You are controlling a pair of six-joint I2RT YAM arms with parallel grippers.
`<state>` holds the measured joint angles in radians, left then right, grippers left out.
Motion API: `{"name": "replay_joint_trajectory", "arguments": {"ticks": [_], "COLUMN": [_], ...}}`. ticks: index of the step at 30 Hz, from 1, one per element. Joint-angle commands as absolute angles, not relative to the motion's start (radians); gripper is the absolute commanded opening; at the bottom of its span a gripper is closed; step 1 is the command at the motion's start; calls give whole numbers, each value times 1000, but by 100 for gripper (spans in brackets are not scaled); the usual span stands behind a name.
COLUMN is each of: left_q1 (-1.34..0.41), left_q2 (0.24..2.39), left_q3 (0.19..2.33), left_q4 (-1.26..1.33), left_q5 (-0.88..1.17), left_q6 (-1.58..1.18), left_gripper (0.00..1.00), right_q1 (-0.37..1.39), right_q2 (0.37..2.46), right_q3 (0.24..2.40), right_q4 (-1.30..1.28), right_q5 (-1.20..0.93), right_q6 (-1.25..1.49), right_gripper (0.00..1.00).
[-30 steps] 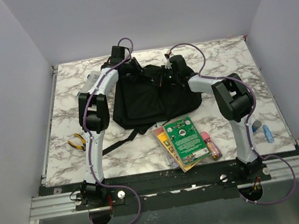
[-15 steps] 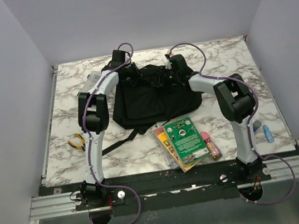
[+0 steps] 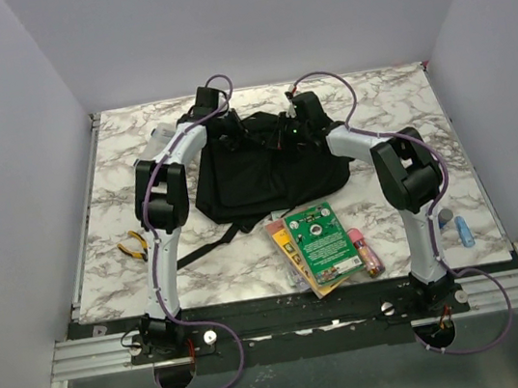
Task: Pack the student bag
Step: Unzip the student bag at the center of the board.
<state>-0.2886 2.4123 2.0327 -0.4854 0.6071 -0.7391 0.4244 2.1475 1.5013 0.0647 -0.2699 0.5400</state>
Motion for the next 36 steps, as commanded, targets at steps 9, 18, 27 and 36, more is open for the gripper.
{"name": "replay_joint_trajectory", "arguments": {"ticks": [9, 18, 27, 36], "left_q1": [-314, -369, -380, -412], "left_q2": [2249, 2083, 1937, 1796], "left_q3": [1861, 1652, 1417, 1227], "left_q4": [-486, -430, -377, -300], "left_q5": [557, 551, 518, 546], "left_q6": [-748, -767, -749, -771], "left_gripper": [0, 0, 0, 0], "right_q1": [419, 419, 418, 416], "right_q2": [2141, 2160, 2138, 2124], "right_q3": [1551, 1550, 1526, 1508], "right_q4": [72, 141, 169, 194], "right_q5": [-189, -148, -192, -219], "right_q6": [573, 682, 683, 663], "right_gripper": [1, 1, 1, 1]}}
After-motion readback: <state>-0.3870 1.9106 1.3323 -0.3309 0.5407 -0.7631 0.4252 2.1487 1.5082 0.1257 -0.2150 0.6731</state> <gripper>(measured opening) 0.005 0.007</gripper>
